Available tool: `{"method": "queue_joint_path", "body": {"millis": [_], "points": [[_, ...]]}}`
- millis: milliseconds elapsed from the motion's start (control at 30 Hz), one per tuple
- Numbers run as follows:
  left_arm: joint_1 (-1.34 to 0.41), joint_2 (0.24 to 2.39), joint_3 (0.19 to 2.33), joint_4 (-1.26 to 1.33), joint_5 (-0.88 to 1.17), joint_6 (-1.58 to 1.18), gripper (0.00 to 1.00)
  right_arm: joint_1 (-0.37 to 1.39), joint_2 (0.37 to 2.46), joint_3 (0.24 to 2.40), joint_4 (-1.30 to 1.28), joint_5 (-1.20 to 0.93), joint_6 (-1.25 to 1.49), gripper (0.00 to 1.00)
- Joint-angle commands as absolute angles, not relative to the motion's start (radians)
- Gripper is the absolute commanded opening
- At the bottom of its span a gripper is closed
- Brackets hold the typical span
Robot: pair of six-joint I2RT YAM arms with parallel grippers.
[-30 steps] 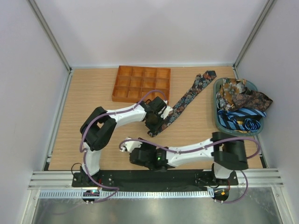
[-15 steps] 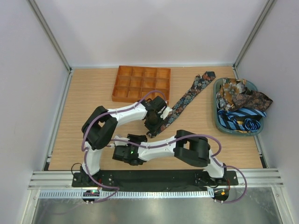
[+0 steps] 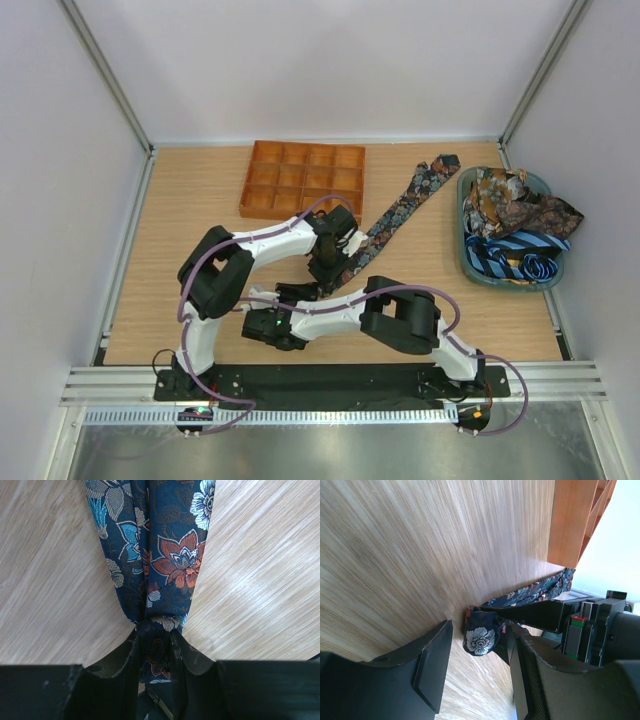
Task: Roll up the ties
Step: Roll the tie
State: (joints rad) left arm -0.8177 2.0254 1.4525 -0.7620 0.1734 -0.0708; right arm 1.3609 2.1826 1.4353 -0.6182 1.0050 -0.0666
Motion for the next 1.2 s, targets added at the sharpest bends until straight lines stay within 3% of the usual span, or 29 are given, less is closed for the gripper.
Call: {"method": "queue_joint_path", "body": {"millis": [0,300,567,700,933,1000,1167], "points": [[-0.813,2.052,1.456,-0.839,0.181,-0.066,0.24,1.35,2.2,1.445,-0.656,0.994,-0.049,0.56],[-0.81,2.043,1.462,-0.853,0.178,-0.067,0.24,1.338,2.226,1.425,-0.695,0.973,0.024,0.52],[-0.81,2.033,1.46,-0.853,0.175,-0.069,0.28,1.325,2.235,1.428,-0.713,0.959,0.067,0.28],[-0.81,1.999,1.454,-0.818,0.169,-0.071,0.43,1.325,2.217,1.427,-0.686,0.928,0.071,0.23],[-0.81,1.921,1.496,-0.775,0.141,-0.058,0.53,1.327,2.151,1.381,-0.617,0.879,0.068,0.22],[-0.811,1.895,1.511,-0.755,0.13,-0.057,0.61,1.328,2.132,1.367,-0.6,0.867,0.063,0.22],[-0.81,1.83,1.522,-0.677,0.075,-0.075,0.64,1.328,2.085,1.335,-0.555,0.844,0.064,0.21]]}}
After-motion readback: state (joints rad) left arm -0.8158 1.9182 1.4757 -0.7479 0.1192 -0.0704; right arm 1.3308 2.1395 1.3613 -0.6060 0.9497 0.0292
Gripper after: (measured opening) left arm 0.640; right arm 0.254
